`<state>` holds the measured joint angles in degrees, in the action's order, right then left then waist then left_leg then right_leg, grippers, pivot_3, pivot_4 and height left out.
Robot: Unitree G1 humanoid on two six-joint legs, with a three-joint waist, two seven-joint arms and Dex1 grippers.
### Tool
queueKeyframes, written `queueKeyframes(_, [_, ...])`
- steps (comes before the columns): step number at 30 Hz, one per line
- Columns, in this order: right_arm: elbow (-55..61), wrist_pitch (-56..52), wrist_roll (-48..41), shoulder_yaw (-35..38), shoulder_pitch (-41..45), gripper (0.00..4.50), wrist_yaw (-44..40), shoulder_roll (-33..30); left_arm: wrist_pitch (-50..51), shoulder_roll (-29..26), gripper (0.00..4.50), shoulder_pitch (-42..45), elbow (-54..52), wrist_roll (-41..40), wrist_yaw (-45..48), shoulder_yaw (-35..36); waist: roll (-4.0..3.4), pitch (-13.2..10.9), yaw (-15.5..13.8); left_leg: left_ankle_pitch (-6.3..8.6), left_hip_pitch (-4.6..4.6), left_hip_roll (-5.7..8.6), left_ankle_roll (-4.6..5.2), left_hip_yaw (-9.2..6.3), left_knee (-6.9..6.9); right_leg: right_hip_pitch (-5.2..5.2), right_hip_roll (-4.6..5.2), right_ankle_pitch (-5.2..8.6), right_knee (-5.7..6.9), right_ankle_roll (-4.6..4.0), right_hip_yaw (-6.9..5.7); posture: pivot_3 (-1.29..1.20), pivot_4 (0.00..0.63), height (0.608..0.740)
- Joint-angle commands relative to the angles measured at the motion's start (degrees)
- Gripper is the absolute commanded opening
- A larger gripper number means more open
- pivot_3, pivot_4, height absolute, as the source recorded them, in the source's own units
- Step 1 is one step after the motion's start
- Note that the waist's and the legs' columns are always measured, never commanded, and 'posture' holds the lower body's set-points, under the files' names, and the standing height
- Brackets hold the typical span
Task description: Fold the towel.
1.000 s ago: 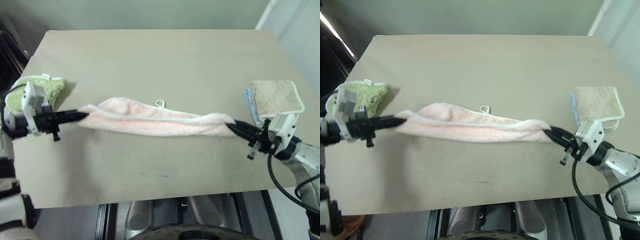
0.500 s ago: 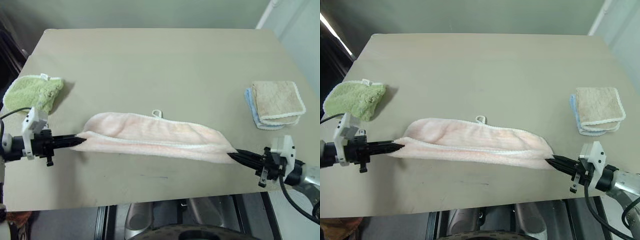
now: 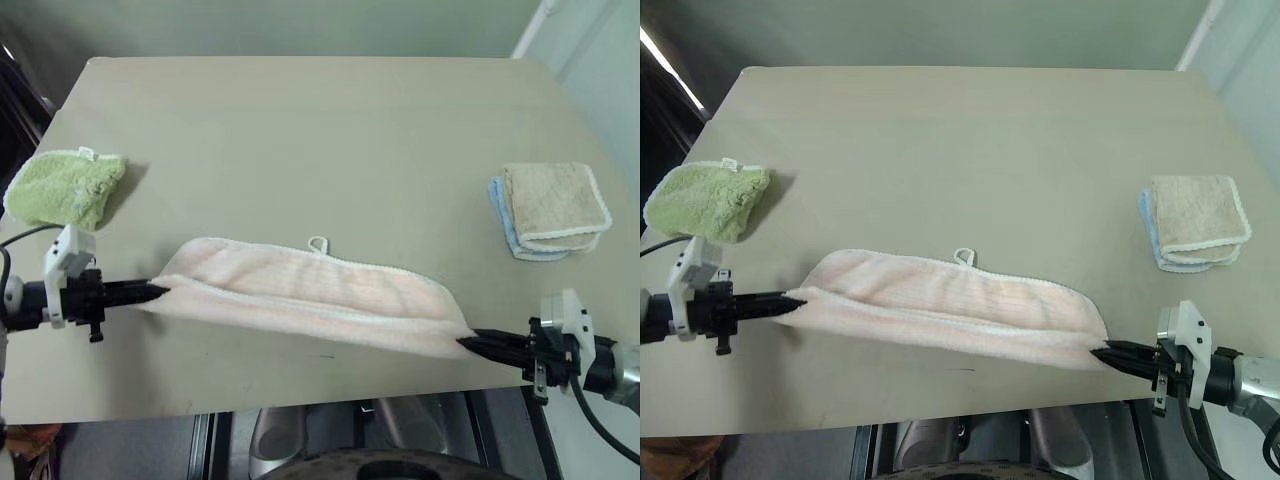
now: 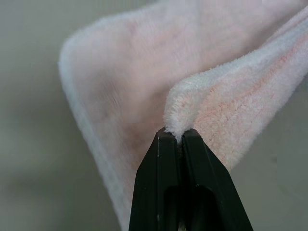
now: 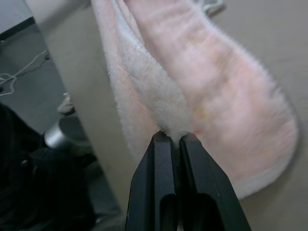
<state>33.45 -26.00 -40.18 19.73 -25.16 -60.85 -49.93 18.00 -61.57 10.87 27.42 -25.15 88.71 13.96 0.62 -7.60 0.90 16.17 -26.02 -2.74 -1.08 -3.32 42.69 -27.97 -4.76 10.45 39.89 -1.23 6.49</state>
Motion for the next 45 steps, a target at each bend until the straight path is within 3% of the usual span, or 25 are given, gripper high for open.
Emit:
queueKeyframes(1, [-2.8,-2.9,1.7,0.7,1.5,0.0,2.3,-1.3,-2.0,0.4,0.03,4.1,4.9,1.0,-0.7,0.5,0.0,0.0,0.0,0.0,0.02,0.01,0.0,0.0,0.0,0.01,0.0,0.0,0.0,0.0,0.0,0.0,0.15,0.703])
queueKeyframes(11, [-5.8,-4.4,3.0,-2.8,9.0,0.0,6.9,1.3,-10.1,8.1,0.03,13.8,15.4,4.0,-7.8,-1.1,0.03,0.0,-0.3,0.03,0.1,0.0,0.08,0.0,-0.04,0.06,0.01,0.01,0.02,0.11,-0.04,0.0,0.15,0.703])
queueKeyframes(21, [-9.5,-0.7,8.0,-6.1,13.6,0.0,11.0,6.5,-17.6,11.1,0.03,17.3,22.9,7.5,-9.1,-2.7,0.03,0.0,-0.3,-0.12,0.26,0.04,0.29,0.02,0.0,0.27,0.03,-0.18,0.01,0.33,-0.03,0.0,0.15,0.703])
queueKeyframes(22, [-9.5,0.0,8.1,-5.9,13.6,0.5,11.2,7.0,-18.2,11.4,0.0,17.4,23.2,7.6,-9.2,-2.7,0.03,0.0,-0.3,-0.12,0.29,0.04,0.29,0.01,0.0,0.31,0.03,-0.17,0.01,0.34,-0.04,0.0,0.15,0.703])
queueKeyframes(27, [-9.7,0.4,8.4,-5.9,13.3,2.02,10.6,7.1,-20.0,12.4,0.0,18.5,24.7,8.0,-10.0,-3.0,0.03,0.0,-0.3,-0.12,0.61,0.04,0.29,0.03,-0.01,0.63,0.03,0.13,0.0,0.82,-0.03,0.0,0.15,0.703])
queueKeyframes(32, [-10.2,0.7,8.4,-5.7,13.5,3.67,10.2,7.0,-19.9,13.4,1.26,19.3,25.1,8.2,-10.4,-3.0,0.02,0.0,-0.3,-0.14,0.78,0.05,0.31,0.02,-0.01,0.8,0.03,0.14,0.01,0.84,-0.03,0.0,0.15,0.703])
queueKeyframes(34, [-10.2,0.7,8.2,-5.5,13.5,4.33,10.2,7.0,-20.0,13.7,2.0,19.3,24.8,8.0,-10.3,-2.8,0.02,0.0,-0.3,-0.14,0.78,0.05,0.31,0.02,-0.01,0.81,0.03,0.14,0.01,0.85,-0.03,0.0,0.15,0.703])
queueKeyframes(38, [-10.3,0.6,7.7,-4.7,12.7,4.5,10.6,7.5,-23.2,15.2,3.31,20.7,24.7,7.0,-13.5,-0.6,0.02,0.0,-0.4,-0.14,0.78,0.05,0.31,0.02,-0.01,0.82,0.03,0.15,0.01,0.85,-0.03,0.0,0.15,0.703])
queueKeyframes(45, [-8.8,-1.8,5.0,-0.9,12.0,4.5,12.4,8.6,-24.6,15.7,3.31,22.7,26.3,6.2,-17.0,2.5,0.02,0.0,-0.5,-0.13,0.75,0.06,0.29,0.03,-0.02,0.8,0.03,0.2,-0.02,0.9,-0.02,0.0,0.15,0.703])
